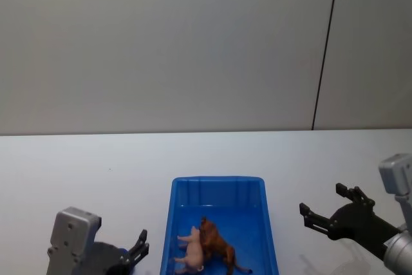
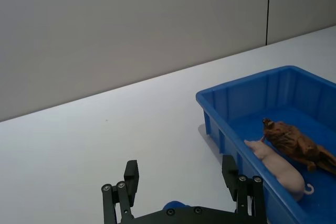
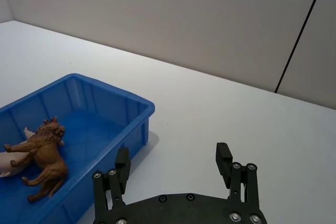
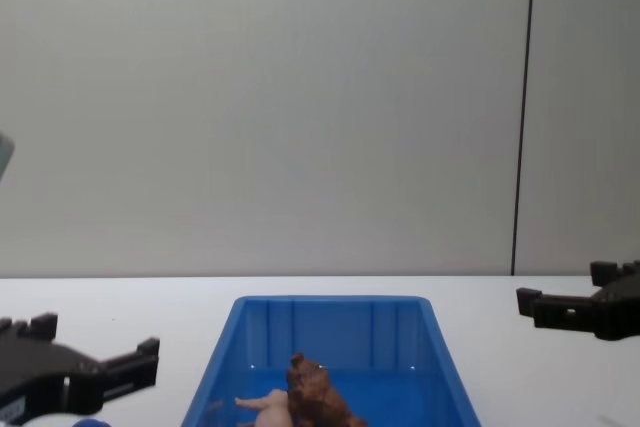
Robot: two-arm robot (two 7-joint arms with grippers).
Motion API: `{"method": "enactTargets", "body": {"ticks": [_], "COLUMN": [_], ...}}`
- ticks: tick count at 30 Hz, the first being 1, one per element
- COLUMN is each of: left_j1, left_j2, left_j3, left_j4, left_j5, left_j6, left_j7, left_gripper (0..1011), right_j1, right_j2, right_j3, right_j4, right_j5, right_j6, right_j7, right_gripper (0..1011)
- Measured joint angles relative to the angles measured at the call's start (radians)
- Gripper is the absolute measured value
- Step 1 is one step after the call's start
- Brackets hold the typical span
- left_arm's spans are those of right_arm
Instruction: Pick up the two dolls from the table and place them into the box.
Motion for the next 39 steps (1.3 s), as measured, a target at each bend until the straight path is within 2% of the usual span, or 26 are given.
{"method": "enactTargets", "body": {"ticks": [10, 25, 32, 39], "left_j1": [0.009, -0.01, -0.026, -0.042], "left_j2": [-0.011, -0.046, -0.06, -0.072], "left_j3": [0.0, 0.001, -0.002, -0.008], "left_j4": [0.058, 0.148, 0.189, 0.227], "left_j5": [-0.012, 0.0, 0.009, 0.017], "left_j6": [-0.022, -0.042, -0.042, -0.041], "left_j7": [-0.046, -0.091, -0.111, -0.134], "left_gripper": [1001, 996, 858, 626], "right_j1": [-0.001, -0.002, -0.002, -0.002], "right_j2": [0.001, 0.002, 0.002, 0.002], "right_j3": [0.001, 0.001, 0.001, 0.001], "right_j4": [-0.001, -0.001, -0.001, -0.001], "right_j5": [0.001, 0.002, 0.002, 0.002], "right_j6": [-0.001, -0.001, -0.001, -0.001], "right_j7": [-0.001, -0.001, -0.001, -0.001], "right_gripper": [1001, 1001, 1001, 1001]}}
